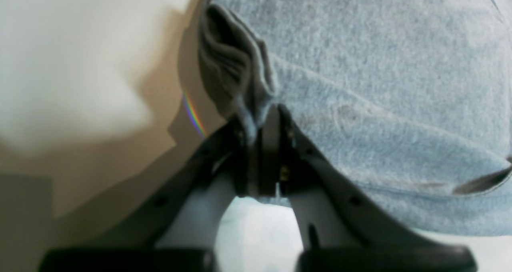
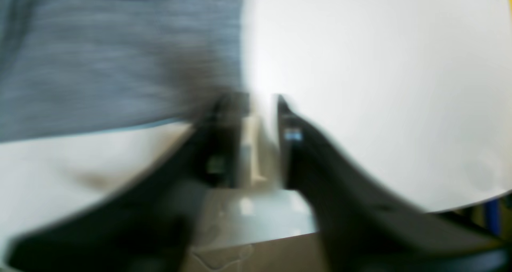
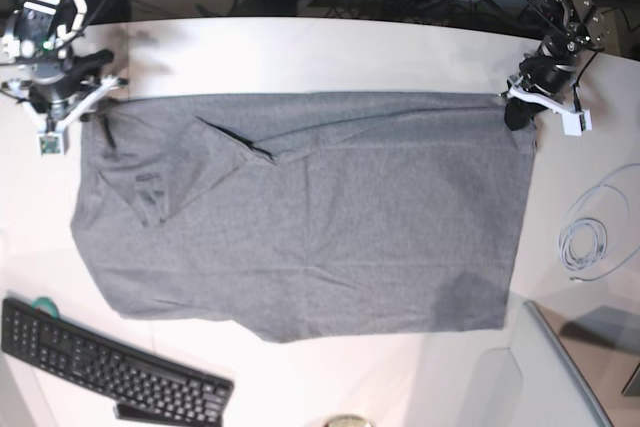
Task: Layout the t-shirt on the table in an organized manner, then fold the t-shirt properly
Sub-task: 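Hold the edge with both grippers and pull it taut apart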
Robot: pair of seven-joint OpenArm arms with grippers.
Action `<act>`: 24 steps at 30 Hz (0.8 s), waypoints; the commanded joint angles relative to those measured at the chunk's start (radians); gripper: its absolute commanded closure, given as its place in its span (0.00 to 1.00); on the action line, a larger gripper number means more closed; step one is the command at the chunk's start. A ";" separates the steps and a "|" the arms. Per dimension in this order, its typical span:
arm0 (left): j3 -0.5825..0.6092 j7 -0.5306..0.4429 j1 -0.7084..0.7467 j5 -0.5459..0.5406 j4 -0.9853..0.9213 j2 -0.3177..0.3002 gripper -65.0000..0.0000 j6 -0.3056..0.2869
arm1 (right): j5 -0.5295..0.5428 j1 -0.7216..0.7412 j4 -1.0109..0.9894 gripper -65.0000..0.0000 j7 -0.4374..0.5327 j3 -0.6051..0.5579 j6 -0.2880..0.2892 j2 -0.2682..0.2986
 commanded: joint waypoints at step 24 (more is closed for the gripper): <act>-0.003 -0.006 0.000 -0.008 0.014 -0.015 1.00 -0.001 | -0.003 0.036 -0.143 0.64 0.033 -0.093 -0.098 0.054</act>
